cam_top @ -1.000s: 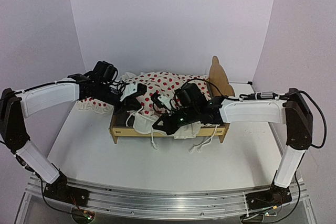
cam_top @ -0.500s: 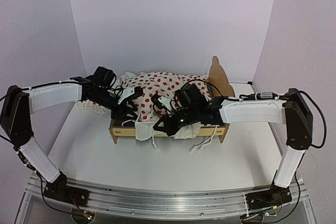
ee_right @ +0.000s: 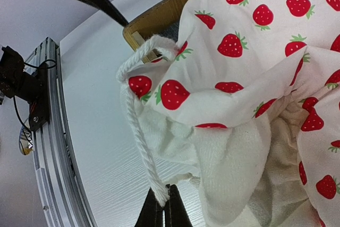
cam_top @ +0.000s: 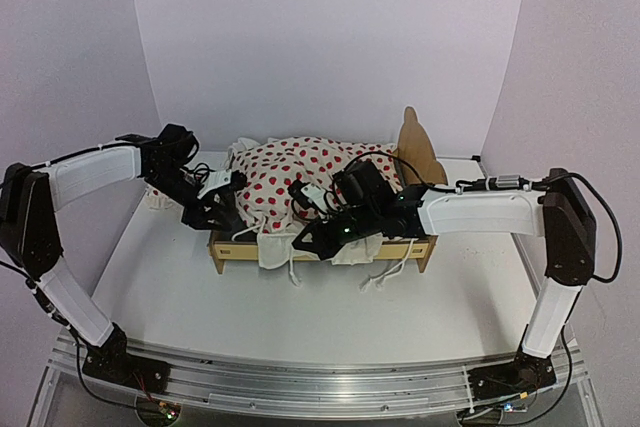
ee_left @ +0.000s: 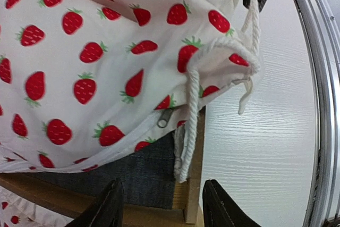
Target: Set up the pet bed
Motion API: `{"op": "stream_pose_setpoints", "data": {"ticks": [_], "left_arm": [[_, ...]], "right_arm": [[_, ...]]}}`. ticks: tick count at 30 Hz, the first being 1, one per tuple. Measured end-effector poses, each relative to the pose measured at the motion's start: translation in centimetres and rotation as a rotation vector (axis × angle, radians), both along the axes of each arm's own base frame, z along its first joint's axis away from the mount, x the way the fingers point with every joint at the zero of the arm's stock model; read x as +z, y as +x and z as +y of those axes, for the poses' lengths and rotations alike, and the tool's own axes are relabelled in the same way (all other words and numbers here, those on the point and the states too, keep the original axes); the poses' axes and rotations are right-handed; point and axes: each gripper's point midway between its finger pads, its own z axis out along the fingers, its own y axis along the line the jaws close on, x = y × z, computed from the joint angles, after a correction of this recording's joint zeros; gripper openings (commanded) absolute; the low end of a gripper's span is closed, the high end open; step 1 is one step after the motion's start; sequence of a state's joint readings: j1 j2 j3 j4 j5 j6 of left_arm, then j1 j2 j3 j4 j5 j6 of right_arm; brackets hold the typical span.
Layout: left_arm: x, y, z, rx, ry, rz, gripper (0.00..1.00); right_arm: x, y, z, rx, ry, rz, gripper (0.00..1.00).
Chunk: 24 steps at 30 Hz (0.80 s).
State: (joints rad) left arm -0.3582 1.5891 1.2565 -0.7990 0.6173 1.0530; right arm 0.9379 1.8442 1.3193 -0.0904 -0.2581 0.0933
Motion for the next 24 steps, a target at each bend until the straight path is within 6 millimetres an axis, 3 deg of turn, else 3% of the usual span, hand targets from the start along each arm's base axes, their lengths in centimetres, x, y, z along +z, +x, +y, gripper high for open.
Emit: {"op": "stream_pose_setpoints", "data": {"ticks": [3, 7, 13, 20, 24], "left_arm": [[-1.8, -0.9, -0.4, -0.017, 0.058, 0.002, 0.4], [-2.4, -0.6, -1.4, -0.032, 0.085, -0.032, 0.31], [-3.3, -0.6, -1.7, -0.034, 0.118, -0.031, 0.01], [-3.8, -0.9, -2.7, -0.032, 0.112, -0.026, 0.0], [-5.7, -0.7, -3.6, 0.016, 0.11, 0.053, 0.0]], "right_arm": [[0.0, 0.0, 0.0, 0.0, -0.001, 0.001, 0.0], [0.0, 0.0, 0.0, -0.001, -0.002, 0.001, 0.0], [-0.6, -0.1, -0.3, -0.007, -0.016, 0.006, 0.0], [-0.8, 0.0, -0.5, -0.013, -0.023, 0.005, 0.0], [-0.9, 0.0, -0.5, -0.015, -0.026, 0.006, 0.0]]}}
